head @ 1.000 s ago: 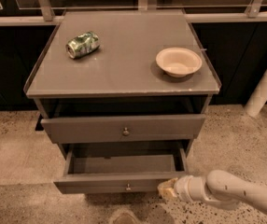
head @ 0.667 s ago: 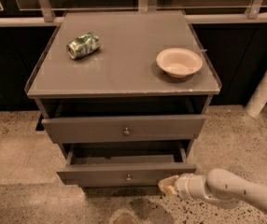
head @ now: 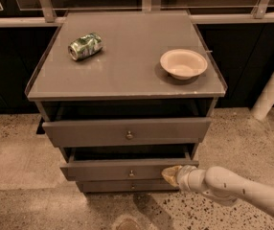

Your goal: Close middle drawer

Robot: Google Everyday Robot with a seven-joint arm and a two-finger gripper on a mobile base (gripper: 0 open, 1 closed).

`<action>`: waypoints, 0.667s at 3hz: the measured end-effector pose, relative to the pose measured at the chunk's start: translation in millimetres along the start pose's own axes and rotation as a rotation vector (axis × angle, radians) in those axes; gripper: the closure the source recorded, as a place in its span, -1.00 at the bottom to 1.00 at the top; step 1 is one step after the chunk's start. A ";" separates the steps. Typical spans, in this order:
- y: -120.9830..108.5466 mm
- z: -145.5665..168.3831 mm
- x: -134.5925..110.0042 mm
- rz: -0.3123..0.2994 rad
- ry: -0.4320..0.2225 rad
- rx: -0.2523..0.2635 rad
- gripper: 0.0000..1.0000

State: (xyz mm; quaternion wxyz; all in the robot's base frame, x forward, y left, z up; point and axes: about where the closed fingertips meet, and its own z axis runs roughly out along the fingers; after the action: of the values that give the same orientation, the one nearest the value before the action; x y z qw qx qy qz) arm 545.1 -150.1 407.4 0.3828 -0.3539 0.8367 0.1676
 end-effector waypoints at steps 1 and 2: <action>-22.9 5.3 -10.9 -0.033 -0.015 0.089 1.00; -43.3 9.9 -18.0 -0.057 -0.026 0.172 1.00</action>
Offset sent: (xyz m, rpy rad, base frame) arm 0.0988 -0.0436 0.0181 -0.2029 -0.2876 -0.2249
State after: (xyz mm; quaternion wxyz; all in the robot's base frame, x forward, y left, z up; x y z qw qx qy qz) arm 589.7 -166.3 414.2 0.4274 -0.3412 0.8325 0.0887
